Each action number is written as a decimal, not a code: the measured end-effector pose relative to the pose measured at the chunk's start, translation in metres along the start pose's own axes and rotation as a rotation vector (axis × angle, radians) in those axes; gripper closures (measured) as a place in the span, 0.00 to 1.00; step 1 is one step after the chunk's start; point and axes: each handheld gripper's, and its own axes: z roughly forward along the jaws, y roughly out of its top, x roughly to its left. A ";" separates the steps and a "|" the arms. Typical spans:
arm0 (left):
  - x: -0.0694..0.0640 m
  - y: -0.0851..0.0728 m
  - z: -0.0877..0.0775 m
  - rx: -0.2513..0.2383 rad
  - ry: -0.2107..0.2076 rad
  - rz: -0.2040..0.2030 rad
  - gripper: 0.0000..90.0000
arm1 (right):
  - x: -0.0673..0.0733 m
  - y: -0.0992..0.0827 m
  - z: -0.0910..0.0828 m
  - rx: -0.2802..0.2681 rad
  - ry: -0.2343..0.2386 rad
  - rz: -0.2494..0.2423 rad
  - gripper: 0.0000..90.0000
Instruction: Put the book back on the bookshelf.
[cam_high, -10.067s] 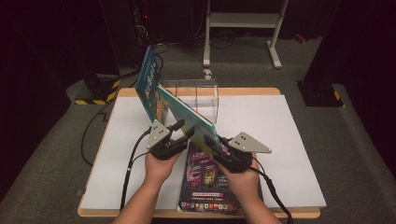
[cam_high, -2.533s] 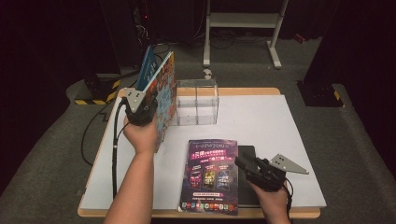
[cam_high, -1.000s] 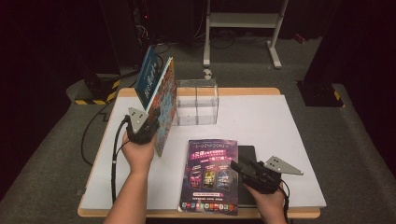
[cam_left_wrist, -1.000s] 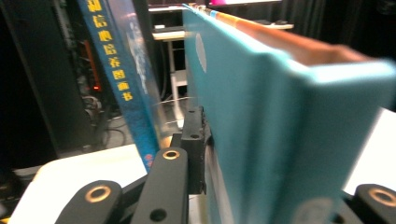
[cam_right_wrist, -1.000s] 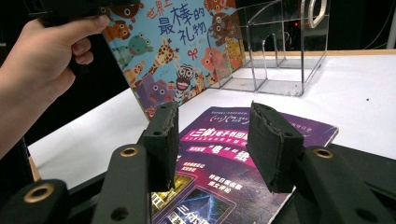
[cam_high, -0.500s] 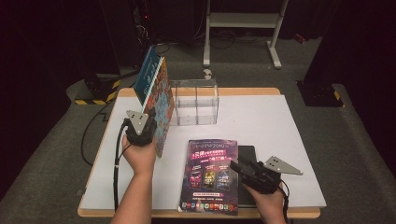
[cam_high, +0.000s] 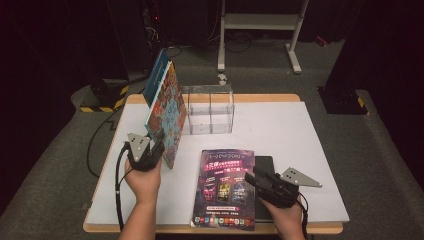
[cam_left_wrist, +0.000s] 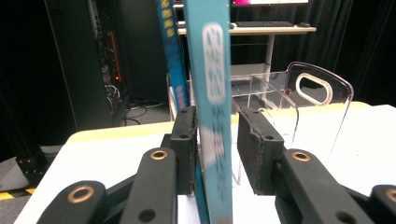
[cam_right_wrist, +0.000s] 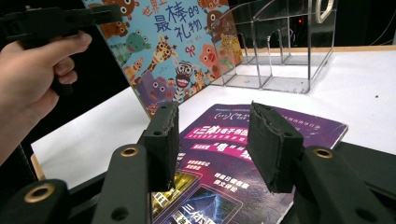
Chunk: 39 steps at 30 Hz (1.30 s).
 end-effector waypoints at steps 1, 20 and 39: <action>0.001 -0.001 -0.001 0.003 -0.003 -0.002 0.76 | 0.000 0.000 0.001 0.002 0.001 0.000 0.59; -0.014 -0.002 0.007 -0.021 0.077 0.015 0.88 | 0.001 -0.001 0.001 0.005 0.004 -0.001 0.59; -0.006 -0.002 0.019 -0.031 0.096 -0.055 0.87 | 0.001 -0.001 0.002 0.009 0.002 -0.006 0.59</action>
